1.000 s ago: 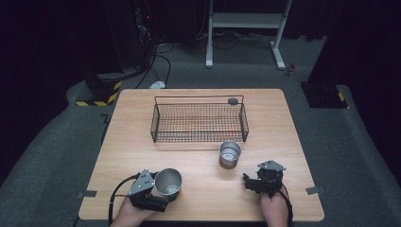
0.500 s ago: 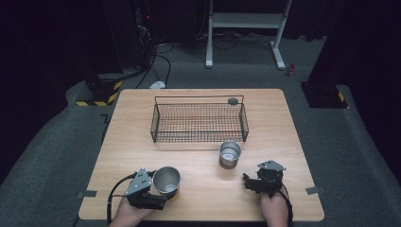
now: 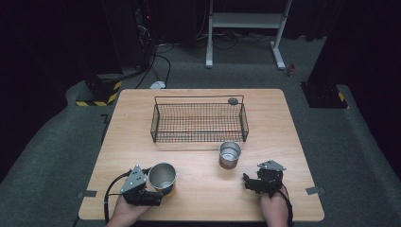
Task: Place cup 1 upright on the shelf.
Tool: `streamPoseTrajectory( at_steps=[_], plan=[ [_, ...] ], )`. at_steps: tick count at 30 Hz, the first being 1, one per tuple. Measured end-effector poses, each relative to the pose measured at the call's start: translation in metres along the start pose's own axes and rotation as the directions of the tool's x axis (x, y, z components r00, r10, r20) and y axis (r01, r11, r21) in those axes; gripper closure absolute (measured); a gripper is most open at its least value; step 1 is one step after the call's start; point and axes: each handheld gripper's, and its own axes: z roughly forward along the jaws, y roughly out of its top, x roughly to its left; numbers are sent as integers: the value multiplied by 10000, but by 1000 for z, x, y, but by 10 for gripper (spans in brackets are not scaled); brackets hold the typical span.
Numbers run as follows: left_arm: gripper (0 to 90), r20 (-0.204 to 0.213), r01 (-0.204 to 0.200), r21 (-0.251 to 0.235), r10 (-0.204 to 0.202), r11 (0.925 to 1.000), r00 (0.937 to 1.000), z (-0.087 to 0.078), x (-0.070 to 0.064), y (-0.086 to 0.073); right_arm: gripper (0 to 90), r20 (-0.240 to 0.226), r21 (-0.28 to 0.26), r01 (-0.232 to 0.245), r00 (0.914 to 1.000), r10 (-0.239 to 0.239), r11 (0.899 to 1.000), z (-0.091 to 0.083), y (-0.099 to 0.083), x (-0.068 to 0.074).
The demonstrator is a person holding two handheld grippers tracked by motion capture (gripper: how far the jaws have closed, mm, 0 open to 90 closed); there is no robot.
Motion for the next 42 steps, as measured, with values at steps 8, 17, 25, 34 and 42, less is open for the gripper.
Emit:
streamPoseTrajectory(
  at_steps=[8,17,25,34,42],
  plan=[
    [135,-308,174,-69,-176,9998,9994,-2,7,0,83,1,-3,0,10000,0,10000,0,0,0],
    [135,-586,360,-132,-367,9993,9976,-3,14,-1,83,0,-2,3,10000,-3,10000,0,0,0],
    [136,-747,458,-213,-473,9987,9961,-3,18,2,83,1,-2,4,10000,-4,10000,0,0,0],
    [136,-1122,363,-352,-401,9987,9929,2,19,13,82,0,-5,5,10000,-5,10000,0,0,0],
    [136,-1420,462,-689,-556,9966,9883,7,25,24,82,-1,-3,4,10000,-4,10000,0,0,0]
  ],
)
